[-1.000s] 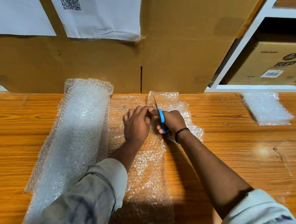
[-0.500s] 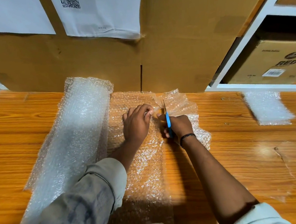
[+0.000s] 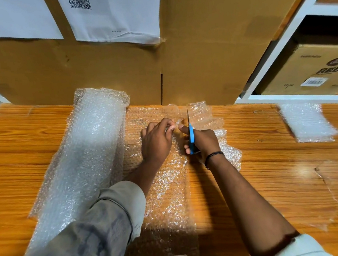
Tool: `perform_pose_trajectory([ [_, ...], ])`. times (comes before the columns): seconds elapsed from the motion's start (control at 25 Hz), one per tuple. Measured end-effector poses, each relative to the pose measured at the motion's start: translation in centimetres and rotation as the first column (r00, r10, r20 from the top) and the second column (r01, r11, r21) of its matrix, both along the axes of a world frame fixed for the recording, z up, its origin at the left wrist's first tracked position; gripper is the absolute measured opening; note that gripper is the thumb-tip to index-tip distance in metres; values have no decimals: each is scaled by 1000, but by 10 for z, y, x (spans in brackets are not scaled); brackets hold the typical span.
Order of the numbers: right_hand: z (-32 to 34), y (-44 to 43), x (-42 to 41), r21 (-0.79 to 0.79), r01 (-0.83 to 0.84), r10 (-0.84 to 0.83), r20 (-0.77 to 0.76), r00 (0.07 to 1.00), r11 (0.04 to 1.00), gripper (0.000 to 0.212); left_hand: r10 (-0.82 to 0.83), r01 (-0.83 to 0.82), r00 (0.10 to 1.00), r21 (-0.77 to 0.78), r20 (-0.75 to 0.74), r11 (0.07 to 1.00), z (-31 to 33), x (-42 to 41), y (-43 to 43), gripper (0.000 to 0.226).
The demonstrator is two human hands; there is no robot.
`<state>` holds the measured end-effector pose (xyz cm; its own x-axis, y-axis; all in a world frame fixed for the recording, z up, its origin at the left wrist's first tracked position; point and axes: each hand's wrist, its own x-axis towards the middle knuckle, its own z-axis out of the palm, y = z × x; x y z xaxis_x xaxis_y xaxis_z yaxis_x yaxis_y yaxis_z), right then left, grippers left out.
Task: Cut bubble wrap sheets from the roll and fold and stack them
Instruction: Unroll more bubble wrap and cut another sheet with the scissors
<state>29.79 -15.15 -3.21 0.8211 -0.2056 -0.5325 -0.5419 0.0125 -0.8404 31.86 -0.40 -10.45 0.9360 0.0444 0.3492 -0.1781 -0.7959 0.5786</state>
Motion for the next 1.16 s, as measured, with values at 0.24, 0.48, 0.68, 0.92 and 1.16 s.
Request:
perform_pose_trajectory([
  [0.24, 0, 4, -8, 12, -111, 111, -20, 994, 994, 39, 8, -6, 1000, 55, -29, 998, 4, -1, -1, 25],
  [0.48, -2, 6, 11, 13, -93, 93, 6, 996, 996, 51, 12, -10, 999, 55, -32, 998, 6, -2, -1, 21],
  [0.68, -8, 10, 16, 13, -91, 91, 11, 996, 996, 38, 9, -5, 998, 68, -55, 998, 3, -1, -1, 28],
  [0.92, -12, 8, 18, -68, -112, 115, 47, 992, 991, 42, 9, -5, 998, 78, -55, 997, 2, 0, 0, 26],
  [1.16, -12, 3, 23, -239, -190, 209, 56, 976, 952, 53, 3, 3, 998, 92, -62, 996, 0, 2, 0, 25],
])
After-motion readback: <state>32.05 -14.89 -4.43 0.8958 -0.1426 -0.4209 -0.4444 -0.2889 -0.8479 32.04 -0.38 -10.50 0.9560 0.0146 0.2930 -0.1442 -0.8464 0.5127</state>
